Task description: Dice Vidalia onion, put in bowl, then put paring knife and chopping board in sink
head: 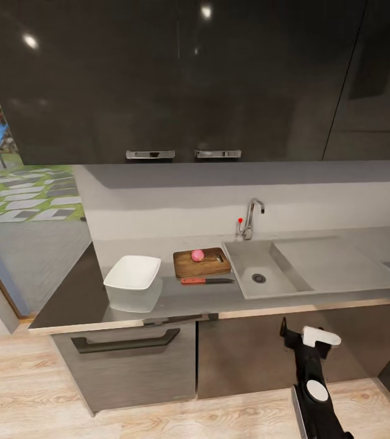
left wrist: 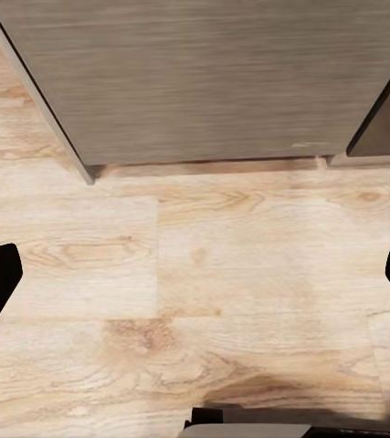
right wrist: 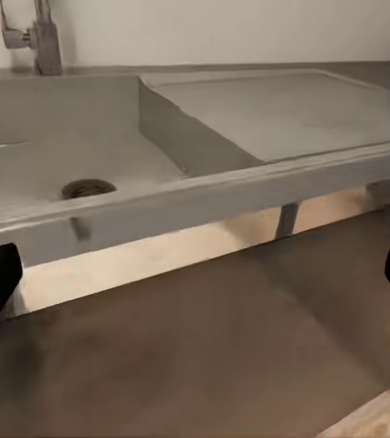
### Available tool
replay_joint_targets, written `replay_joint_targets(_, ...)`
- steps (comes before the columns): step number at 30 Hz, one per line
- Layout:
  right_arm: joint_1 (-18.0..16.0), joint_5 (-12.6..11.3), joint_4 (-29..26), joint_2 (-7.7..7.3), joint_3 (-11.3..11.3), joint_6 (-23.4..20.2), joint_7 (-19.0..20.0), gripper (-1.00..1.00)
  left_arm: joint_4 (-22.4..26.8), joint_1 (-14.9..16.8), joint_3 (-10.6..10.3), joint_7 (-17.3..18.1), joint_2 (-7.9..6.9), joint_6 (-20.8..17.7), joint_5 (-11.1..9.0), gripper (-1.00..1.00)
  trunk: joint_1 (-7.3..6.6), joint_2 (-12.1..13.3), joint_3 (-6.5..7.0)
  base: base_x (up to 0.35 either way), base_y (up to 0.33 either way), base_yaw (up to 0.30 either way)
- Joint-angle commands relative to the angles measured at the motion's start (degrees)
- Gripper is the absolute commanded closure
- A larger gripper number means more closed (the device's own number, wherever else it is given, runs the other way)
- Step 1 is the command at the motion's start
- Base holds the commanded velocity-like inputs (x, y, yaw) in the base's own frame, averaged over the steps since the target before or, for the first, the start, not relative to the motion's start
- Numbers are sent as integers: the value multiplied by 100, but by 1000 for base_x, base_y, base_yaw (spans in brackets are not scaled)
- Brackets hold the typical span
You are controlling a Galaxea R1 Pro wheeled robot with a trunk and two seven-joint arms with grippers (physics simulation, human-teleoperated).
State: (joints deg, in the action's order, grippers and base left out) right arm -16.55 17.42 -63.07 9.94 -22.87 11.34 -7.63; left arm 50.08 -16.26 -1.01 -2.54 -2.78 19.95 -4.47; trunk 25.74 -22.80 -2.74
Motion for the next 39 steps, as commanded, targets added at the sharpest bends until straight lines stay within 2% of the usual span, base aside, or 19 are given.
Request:
replay_joint_targets(1, -6, 54, -296, 6, 83, -311, -14, -100, 7, 0, -13, -9, -4, 9, -46, -100, 4, -12, -12, 0, 0, 0)
replay_joint_targets(2, -6, 52, -440, 6, 151, -458, -15, -100, 8, 0, -13, -9, -4, 9, -46, -100, 4, -12, -12, 0, 0, 0)
replay_joint_targets(3, -6, 45, -720, 6, 322, -738, -17, -100, 7, 0, -13, -9, -4, 9, -46, -100, 4, -12, -12, 0, 0, 0)
replay_joint_targets(4, -6, 36, -1530, 6, 929, -1548, -39, -100, 3, 0, -13, -9, -4, 9, -46, -100, 4, -12, -12, 0, 0, 0)
replay_joint_targets(6, -6, 33, -2014, 6, 1242, -2075, -70, -100, 3, 0, -13, -9, -4, 9, -46, -100, 4, -12, -12, 0, 0, 0)
replay_joint_targets(7, -6, 31, -2108, 6, 1316, -2199, -81, -100, 3, 0, -13, -9, -4, 9, -46, -100, 4, -12, -12, 0, 0, 0)
replay_joint_targets(9, -20, 26, -2392, 6, 1816, -2803, -215, -100, 4, 0, -13, -9, -4, 9, -46, -100, 4, -12, -12, 0, 0, 0)
replay_joint_targets(12, -107, 21, -2474, 6, 2418, -3265, -570, -100, 4, 0, -13, -9, -4, 9, -46, -100, 4, -12, -12, 0, 0, 0)
replay_joint_targets(13, -174, 16, -2474, 6, 2527, -3345, -639, -100, 3, 0, -13, -9, -4, 9, -46, -100, 4, -12, -12, 0, 0, 0)
replay_joint_targets(17, -426, -20, -2440, 6, 2728, -3623, -733, -100, 2, 0, -13, -9, -4, 9, -46, -100, 4, -12, -12, 0, 0, 0)
replay_joint_targets(18, -624, -110, -2350, 6, 2776, -3805, -753, -100, 7, 0, -13, -9, -4, 9, -46, -100, 4, -12, -12, 0, 0, 0)
replay_joint_targets(20, -812, -201, -2192, 6, 2795, -3912, -759, -100, 6, 0, -13, -9, -4, 9, -46, -100, 4, -12, -12, 0, 0, 0)
replay_joint_targets(23, -1203, -365, -1698, 6, 2807, -4031, -761, -100, 3, 0, -13, -9, -4, 9, -46, -100, 4, -12, -12, 0, 0, 0)
replay_joint_targets(26, -1642, -589, -900, 6, 2811, -4085, -744, -100, 2, 0, -13, -9, -4, 9, -46, -100, 4, -12, -12, 0, 0, 0)
replay_joint_targets(28, -1784, -717, -554, 6, 2808, -4089, -733, -100, 2, 0, -13, -9, -4, 9, -46, -100, 4, -12, -12, 0, 0, 0)
replay_joint_targets(29, -1892, -941, -196, 6, 2805, -4082, -702, -100, 4, 0, -13, -9, -4, 9, -46, -100, 4, -12, -12, 0, 0, 0)
replay_joint_targets(34, -1936, -1319, -36, 6, 2792, -4071, -459, -100, 7, 0, -13, -9, -4, 9, -46, -100, 4, -12, -12, 1, 0, 0)
replay_joint_targets(39, -1946, -1391, -19, 6, 2806, -4043, -214, -100, 4, 0, -13, -6, -4, 9, -46, -100, 4, -12, -12, 95, 76, 0)
